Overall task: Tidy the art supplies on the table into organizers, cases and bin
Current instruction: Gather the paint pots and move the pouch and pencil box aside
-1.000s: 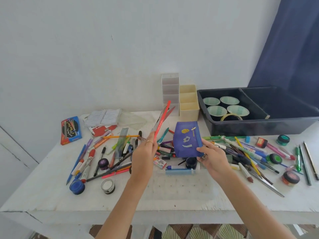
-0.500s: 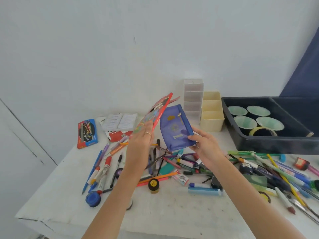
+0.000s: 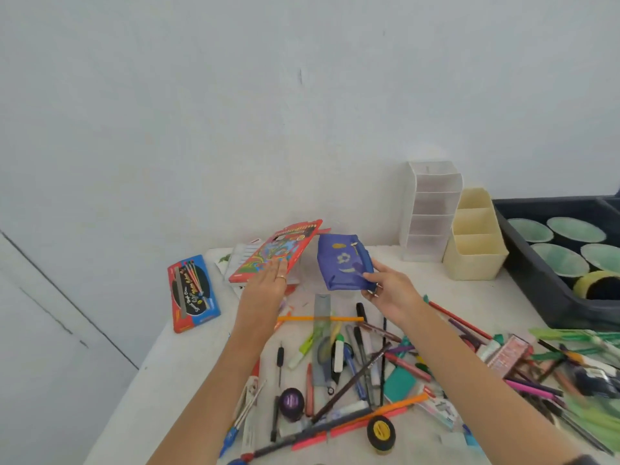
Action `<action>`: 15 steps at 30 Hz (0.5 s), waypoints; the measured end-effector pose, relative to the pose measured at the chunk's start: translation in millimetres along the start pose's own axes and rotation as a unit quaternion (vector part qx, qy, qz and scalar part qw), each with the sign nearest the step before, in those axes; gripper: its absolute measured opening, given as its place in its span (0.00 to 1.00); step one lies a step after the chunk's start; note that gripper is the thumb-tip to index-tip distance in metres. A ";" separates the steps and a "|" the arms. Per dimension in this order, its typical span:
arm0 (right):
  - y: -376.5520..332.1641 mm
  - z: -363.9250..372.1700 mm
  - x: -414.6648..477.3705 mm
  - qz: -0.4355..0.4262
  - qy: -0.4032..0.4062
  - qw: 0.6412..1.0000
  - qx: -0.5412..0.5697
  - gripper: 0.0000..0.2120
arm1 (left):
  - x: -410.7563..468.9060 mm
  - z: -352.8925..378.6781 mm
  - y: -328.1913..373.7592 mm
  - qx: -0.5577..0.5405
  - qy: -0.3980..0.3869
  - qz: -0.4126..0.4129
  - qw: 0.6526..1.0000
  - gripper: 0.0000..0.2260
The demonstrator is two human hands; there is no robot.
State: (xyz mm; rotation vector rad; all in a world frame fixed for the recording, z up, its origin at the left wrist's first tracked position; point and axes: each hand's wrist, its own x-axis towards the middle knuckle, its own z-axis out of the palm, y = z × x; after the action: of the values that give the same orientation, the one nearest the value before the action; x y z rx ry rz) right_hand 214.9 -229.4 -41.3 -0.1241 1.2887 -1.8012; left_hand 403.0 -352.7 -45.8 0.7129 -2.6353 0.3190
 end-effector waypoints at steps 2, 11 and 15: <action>7.9 6.8 9.4 0.001 0.003 1.000 0.003 0.22 | 2.0 9.0 -6.5 -0.018 -0.017 0.003 1.000 0.37; 32.3 32.8 22.7 -0.104 0.063 0.970 -0.209 0.12 | 15.4 26.6 -10.8 -0.145 -0.051 -0.042 0.987 0.23; 34.4 29.4 17.7 -0.160 0.098 0.914 -0.359 0.18 | 10.2 15.4 1.5 -0.247 -0.021 -0.085 0.965 0.29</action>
State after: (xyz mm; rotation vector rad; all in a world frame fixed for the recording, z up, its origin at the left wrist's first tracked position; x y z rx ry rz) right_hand 240.6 -264.9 -62.5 -0.6017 2.1333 -1.5322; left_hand 389.3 -360.7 -55.4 0.7639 -2.5105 -0.3958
